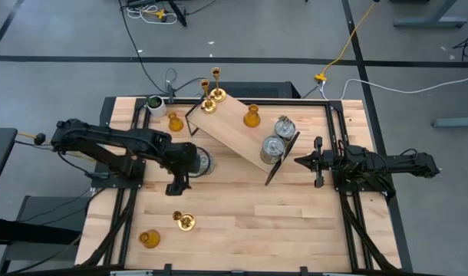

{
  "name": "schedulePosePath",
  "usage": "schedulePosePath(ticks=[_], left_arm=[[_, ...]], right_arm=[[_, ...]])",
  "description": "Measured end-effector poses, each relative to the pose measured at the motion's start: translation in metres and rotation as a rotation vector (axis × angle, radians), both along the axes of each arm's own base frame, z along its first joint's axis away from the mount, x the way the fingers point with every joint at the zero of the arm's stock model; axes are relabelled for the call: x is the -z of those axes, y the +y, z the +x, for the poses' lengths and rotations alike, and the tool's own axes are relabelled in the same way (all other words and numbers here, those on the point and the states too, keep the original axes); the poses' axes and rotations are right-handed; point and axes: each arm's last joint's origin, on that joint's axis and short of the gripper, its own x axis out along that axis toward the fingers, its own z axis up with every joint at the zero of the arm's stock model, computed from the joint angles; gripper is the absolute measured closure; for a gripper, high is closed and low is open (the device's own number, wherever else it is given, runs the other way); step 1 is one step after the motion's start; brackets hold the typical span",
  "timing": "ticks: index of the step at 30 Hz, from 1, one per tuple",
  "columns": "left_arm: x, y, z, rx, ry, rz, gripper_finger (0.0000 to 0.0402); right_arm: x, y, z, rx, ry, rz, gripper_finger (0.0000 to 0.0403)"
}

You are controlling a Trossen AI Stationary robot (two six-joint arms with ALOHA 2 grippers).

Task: Pick & Place candle stick holders
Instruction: Put the scented candle on the shelf

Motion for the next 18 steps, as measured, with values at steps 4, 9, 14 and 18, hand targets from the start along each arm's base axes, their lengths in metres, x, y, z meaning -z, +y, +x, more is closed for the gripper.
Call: schedulePosePath(ticks=[4, 9, 14, 18], left_arm=[[0.003, -0.007, -0.005, 0.071, 0.051, -0.018, 0.0055], [0.004, -0.022, -0.009, 0.093, 0.084, -0.069, 0.0055], [0.005, -0.038, -0.018, 0.212, 0.124, -0.08, 0.0055], [0.007, -0.047, -0.027, 0.321, 0.176, -0.041, 0.0055]], right_arm=[[0.0, 0.0, 0.0, 0.0, 0.0, 0.0, 0.04], [0.0, 0.0, 0.0, 0.0, 0.0, 0.0, 0.04], [0.0, 0.0, 0.0, 0.0, 0.0, 0.0, 0.04], [0.0, 0.0, 0.0, 0.0, 0.0, 0.0, 0.04]])
